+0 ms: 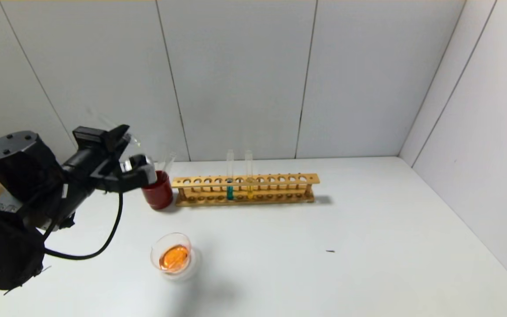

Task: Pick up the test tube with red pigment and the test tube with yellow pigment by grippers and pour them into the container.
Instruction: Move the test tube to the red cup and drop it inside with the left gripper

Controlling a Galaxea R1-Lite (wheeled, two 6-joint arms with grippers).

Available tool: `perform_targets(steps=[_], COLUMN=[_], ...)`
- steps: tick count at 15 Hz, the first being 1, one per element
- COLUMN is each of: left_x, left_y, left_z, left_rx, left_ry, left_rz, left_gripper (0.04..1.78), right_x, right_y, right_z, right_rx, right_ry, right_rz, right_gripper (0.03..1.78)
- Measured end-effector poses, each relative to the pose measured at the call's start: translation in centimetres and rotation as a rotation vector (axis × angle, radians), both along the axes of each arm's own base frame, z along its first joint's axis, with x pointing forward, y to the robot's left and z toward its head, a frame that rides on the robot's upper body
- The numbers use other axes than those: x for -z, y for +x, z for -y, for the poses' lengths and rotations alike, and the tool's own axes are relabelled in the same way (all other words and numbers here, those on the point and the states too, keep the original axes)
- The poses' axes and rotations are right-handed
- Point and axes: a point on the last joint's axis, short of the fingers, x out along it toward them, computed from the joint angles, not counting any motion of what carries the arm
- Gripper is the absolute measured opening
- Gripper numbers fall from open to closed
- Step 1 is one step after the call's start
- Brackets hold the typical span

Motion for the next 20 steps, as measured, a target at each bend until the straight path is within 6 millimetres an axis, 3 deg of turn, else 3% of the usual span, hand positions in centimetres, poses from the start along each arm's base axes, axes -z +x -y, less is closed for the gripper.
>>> perform_targets(steps=[4,9,11,20], left_x=[-3.4,-3.4,-3.0,0.4], left_y=[1.5,2.0,2.2,4.6], left_z=[0.5,1.4,1.3,0.7], left_rx=[-0.114,-0.024,0.009,-0.052], left_ry=[-0.55,-1.13,-1.244,-1.445], left_rz=[-0.078,-0.23,-0.303,-0.376], left_gripper=[0.3,0.3,0.3,0.3], right_x=[0.0,0.0,0.0,0.0], right_y=[0.0,0.0,0.0,0.0], right_z=[0.0,0.0,0.0,0.0], right_rx=[0.0,0.0,0.0,0.0], right_ry=[0.0,0.0,0.0,0.0], right_rz=[0.0,0.0,0.0,0.0], right_gripper=[1.75,1.75,1.75,1.75])
